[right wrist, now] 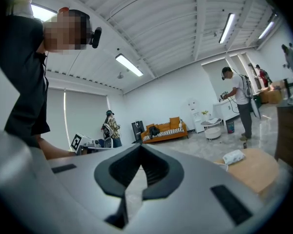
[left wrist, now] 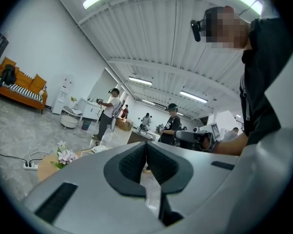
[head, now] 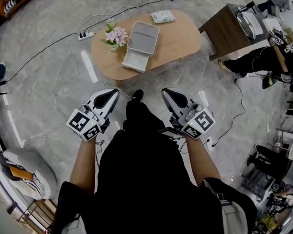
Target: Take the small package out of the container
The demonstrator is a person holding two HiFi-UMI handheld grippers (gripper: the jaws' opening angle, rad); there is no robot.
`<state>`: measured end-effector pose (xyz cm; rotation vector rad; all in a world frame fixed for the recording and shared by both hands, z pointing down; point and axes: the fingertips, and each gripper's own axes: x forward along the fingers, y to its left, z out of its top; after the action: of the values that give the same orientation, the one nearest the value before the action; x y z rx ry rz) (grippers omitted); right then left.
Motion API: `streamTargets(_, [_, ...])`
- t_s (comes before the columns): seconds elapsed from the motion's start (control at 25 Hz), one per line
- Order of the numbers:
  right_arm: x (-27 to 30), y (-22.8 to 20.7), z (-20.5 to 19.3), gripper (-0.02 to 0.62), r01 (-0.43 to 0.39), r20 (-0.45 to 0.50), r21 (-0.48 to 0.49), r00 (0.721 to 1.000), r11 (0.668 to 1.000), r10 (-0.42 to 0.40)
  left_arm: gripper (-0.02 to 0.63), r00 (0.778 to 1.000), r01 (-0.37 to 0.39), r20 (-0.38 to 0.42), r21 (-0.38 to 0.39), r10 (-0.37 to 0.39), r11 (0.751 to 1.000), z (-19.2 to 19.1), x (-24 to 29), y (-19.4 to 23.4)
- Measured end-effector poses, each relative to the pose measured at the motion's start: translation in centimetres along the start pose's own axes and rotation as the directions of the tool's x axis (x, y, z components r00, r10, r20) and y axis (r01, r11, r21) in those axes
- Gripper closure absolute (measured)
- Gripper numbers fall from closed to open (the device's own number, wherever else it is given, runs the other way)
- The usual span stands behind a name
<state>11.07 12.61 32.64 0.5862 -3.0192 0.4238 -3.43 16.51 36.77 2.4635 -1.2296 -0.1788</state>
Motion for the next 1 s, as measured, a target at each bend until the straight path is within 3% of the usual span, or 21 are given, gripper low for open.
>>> streamTargets(0.16, [3.4, -5.0, -0.7, 0.584, 0.008, -0.006, 0.043, 1.000, 0.999, -0.007, 0.589, 0.999, -0.014, -0.038, -0.021, 0.013, 1.000, 0.4, 3.5, 3.9])
streamTargets(0.44, [9.8, -14.5, -1.6, 0.584, 0.034, -0.044, 0.036, 0.999, 0.999, -0.032, 0.589, 0.995, -0.009, -0.100, -0.060, 0.003, 0.998, 1.2, 10.0, 11.3])
streamTargets(0.6, [12.5, -18.9, -4.6, 0.584, 0.010, -0.147, 0.030, 0.989, 1.000, -0.005, 0.589, 0.990, -0.035, -0.141, -0.070, 0.025, 0.997, 0.8, 13.2, 15.4])
streamTargets(0.8, [15.4, -22.6, -8.5, 0.583, -0.034, -0.194, 0.023, 0.980, 0.999, 0.038, 0.589, 0.981, -0.042, -0.191, -0.046, 0.033, 0.998, 0.0, 15.8, 19.2])
streamTargets(1.0, [17.8, -25.3, -14.5, 0.581, -0.028, -0.293, 0.016, 0.956, 0.999, 0.031, 0.589, 0.971, -0.056, -0.236, -0.060, 0.041, 0.997, -2.5, 16.9, 22.8])
